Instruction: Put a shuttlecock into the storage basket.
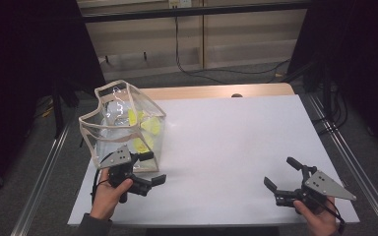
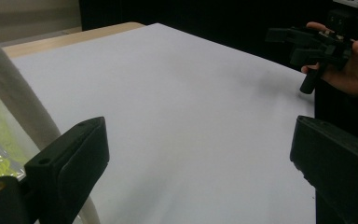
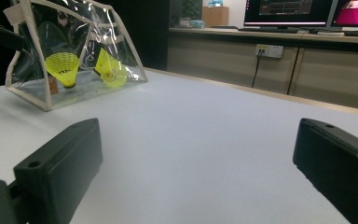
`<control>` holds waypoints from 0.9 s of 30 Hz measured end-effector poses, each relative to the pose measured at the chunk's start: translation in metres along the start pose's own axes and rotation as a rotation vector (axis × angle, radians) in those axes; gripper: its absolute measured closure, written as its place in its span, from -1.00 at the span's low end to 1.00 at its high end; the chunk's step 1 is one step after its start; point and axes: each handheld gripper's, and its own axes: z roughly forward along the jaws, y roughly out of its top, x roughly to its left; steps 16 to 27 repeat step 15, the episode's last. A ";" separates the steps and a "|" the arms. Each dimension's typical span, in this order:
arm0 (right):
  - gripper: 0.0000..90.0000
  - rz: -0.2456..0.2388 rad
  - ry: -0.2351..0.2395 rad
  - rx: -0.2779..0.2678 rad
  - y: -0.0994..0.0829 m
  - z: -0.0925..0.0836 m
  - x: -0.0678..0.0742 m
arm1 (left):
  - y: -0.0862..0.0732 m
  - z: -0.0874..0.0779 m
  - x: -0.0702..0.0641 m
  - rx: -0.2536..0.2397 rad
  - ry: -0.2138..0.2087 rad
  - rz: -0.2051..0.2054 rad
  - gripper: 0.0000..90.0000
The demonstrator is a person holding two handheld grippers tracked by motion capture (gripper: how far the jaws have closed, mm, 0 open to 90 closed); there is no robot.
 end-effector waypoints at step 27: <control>-0.97 0.000 0.001 0.000 0.000 0.001 0.000 | -0.010 -0.006 0.005 0.008 0.023 -0.001 -0.90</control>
